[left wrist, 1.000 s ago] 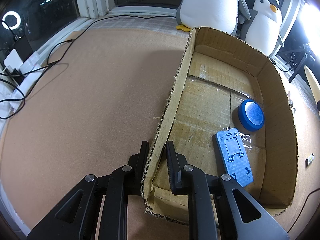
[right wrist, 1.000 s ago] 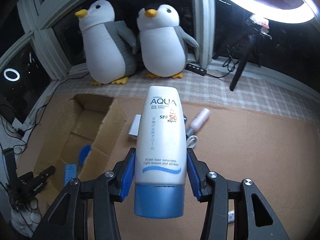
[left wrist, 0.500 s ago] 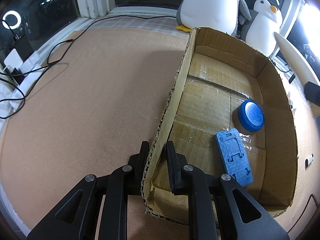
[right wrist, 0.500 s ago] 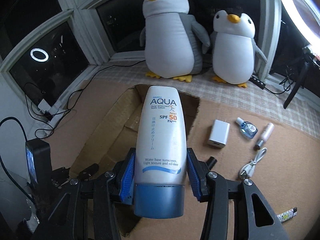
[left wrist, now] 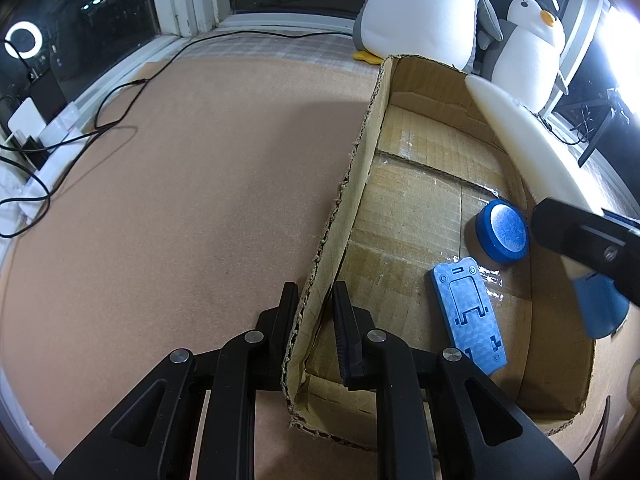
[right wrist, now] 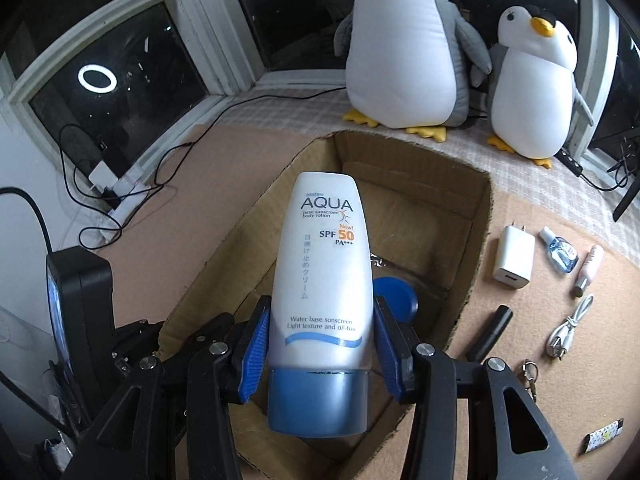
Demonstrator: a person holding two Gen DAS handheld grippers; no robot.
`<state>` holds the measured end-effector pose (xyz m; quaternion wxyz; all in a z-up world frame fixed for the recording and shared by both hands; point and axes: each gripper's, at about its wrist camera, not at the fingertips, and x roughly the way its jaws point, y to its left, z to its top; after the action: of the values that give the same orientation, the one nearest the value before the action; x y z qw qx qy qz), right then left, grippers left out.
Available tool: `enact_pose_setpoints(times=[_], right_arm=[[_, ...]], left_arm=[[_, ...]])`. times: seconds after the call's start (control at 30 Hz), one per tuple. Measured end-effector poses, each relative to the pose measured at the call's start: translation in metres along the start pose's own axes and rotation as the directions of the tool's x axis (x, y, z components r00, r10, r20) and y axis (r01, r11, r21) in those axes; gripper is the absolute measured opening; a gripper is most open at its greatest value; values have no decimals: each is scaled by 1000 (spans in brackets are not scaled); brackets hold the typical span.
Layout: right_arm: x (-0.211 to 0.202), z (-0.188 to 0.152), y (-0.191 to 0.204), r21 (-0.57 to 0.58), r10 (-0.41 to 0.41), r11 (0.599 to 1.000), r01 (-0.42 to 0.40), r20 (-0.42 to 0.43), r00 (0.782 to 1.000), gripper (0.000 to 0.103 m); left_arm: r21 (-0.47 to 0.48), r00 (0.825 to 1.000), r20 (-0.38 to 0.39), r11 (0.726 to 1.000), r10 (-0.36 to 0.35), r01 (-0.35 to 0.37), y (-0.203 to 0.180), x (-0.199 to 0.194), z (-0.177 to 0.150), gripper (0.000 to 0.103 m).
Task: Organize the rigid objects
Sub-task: 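Lift the sunscreen tube into the box and open the right gripper, then withdraw the right gripper toward the remaining items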
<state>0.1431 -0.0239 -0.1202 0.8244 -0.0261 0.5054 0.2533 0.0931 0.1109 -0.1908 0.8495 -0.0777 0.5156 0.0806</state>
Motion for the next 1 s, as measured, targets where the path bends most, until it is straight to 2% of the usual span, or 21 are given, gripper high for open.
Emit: enact_pose_setpoints(times=[0.27,0.77,1.0], right_arm=[[9,-3,-3,4,-3,1000,3,-30,1000,44],[-7,-3,-11,25,-7,1000,7,4,1000,47],[-29,-4,-32,66,-27,998,24,45,999,47]], left_arm=[[0,1000,0,1000,-1,1,0,0,0,16],[0,1000,1,1000,-1,1,1,0,0,16],[0,1000,2,1000,-1,1,1,1,1,16]])
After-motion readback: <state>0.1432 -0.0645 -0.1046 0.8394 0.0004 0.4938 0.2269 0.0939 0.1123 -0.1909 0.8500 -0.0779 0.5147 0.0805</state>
